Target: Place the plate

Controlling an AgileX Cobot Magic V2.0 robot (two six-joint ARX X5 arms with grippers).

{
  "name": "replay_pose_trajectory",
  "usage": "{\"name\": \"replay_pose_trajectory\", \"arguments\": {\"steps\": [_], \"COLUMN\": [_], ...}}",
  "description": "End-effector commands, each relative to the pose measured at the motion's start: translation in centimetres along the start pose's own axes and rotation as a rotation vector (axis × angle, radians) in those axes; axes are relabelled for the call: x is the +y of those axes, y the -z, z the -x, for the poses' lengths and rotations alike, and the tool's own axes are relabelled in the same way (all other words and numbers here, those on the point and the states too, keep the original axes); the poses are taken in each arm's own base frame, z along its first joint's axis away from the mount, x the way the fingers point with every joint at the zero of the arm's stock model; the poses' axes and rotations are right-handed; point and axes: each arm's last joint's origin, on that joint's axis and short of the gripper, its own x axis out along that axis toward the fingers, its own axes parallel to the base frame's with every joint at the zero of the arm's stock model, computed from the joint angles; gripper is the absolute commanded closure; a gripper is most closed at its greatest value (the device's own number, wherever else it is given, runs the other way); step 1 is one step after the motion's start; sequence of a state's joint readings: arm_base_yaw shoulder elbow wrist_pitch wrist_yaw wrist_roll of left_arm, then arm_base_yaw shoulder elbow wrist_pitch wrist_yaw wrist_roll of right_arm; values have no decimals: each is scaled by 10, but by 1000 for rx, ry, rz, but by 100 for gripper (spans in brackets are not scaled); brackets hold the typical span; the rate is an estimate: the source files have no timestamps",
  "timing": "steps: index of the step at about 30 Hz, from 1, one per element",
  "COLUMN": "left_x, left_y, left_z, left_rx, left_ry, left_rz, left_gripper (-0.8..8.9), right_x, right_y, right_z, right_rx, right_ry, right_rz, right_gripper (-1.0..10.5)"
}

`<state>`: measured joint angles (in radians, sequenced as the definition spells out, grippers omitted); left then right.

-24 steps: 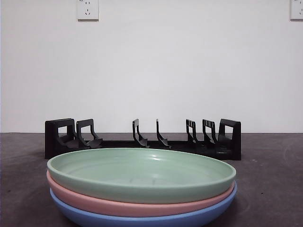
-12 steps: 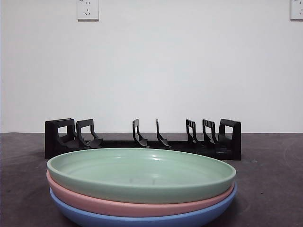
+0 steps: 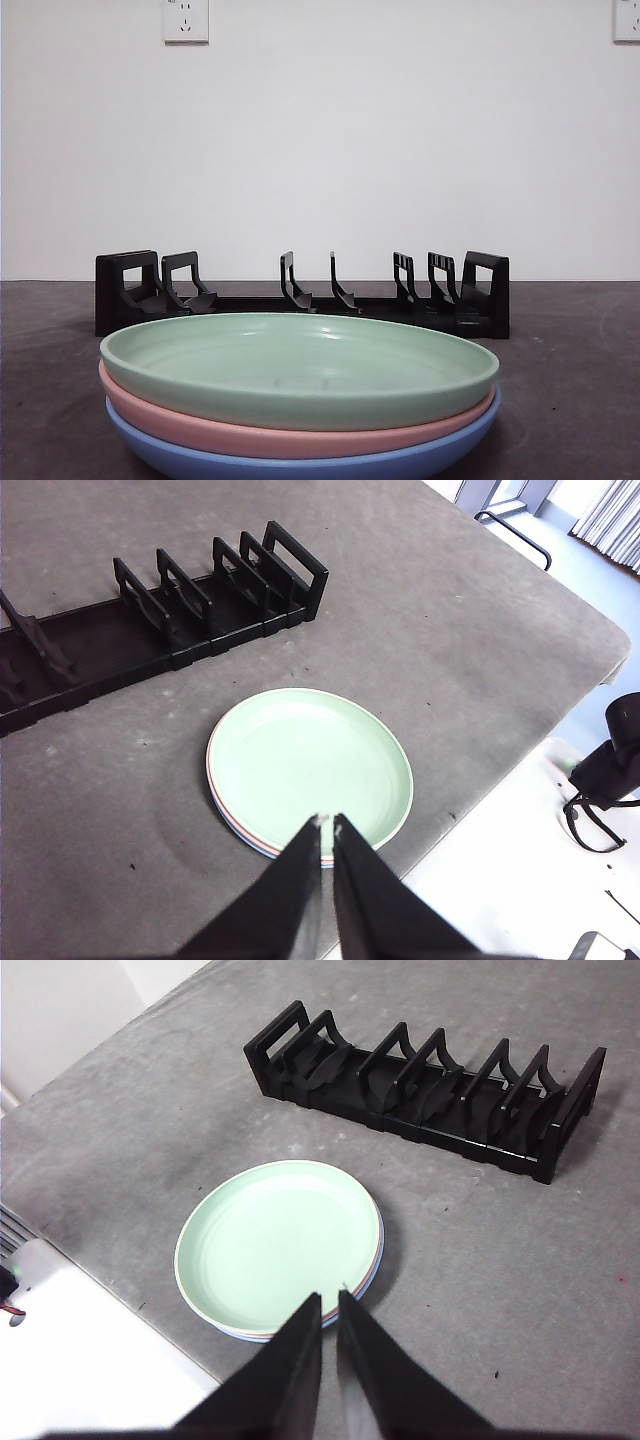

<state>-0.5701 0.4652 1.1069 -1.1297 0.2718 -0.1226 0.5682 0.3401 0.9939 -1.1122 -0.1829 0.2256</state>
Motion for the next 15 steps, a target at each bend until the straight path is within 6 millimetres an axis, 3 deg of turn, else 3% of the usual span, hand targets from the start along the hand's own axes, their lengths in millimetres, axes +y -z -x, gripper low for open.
{"name": "replay_pose_trajectory", "arguments": {"steps": [1, 7, 15], "left_x": [-1, 2, 15], "left_y": [-2, -2, 2], "left_z": [1, -1, -5], "left_rx": [-8, -35, -101], "left_ry": [7, -47, -311], "left_rz": [-7, 24, 163], "left_gripper": [798, 795, 795], "right_x": [1, 1, 1], "right_y": [-3, -3, -3], "right_z": [2, 2, 2], "right_rx": [-16, -16, -17], "right_ry": [-9, -9, -9], "right_rz": [-3, -3, -3], "right_gripper": [922, 922, 922]}}
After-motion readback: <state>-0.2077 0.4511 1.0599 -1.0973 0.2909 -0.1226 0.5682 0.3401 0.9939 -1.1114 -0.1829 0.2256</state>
